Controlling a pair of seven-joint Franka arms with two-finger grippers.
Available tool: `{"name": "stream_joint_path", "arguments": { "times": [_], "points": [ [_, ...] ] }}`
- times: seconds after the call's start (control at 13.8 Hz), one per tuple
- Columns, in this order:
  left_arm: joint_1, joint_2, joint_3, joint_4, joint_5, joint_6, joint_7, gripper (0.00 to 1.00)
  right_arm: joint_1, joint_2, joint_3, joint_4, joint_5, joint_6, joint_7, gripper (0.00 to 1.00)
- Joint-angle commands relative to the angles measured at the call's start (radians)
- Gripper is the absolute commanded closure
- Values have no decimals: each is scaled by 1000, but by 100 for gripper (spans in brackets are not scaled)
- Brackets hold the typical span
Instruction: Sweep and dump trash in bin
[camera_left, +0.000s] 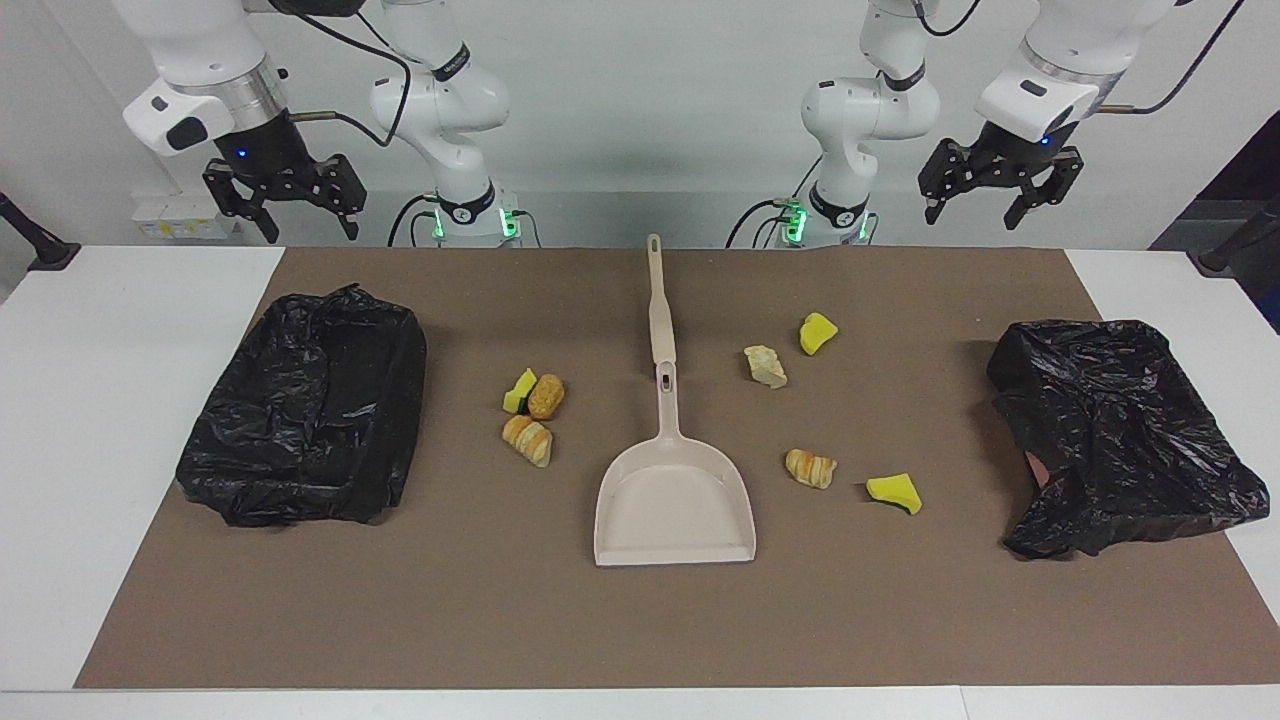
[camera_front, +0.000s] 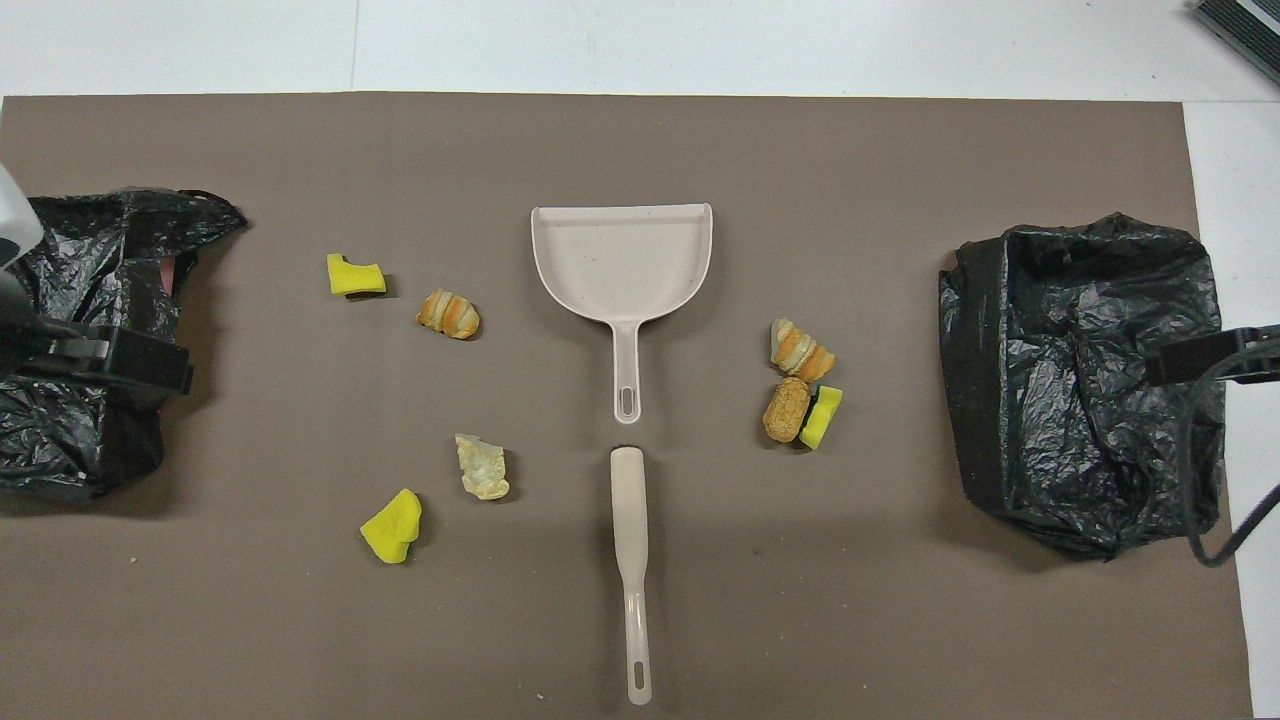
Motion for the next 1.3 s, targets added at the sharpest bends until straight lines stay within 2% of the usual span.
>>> {"name": "stream_joint_path", "arguments": {
  "times": [0.0, 0.94, 1.08, 1.23],
  "points": [
    [-4, -29, 9, -42, 14, 24, 8, 0, -5, -28, 3, -28, 15, -11, -4, 0],
    [-9, -27, 0, -37, 8, 26, -7, 0, -5, -29, 3, -31, 15, -12, 1, 0],
    [-13, -30, -4, -43, -22, 26, -8, 0, -5, -29, 3, -31, 15, -12, 1, 0],
    [-12, -58, -61, -83, -56, 50, -8, 0, -5, -29, 3, -31, 15, -12, 1, 0]
  ]
}}
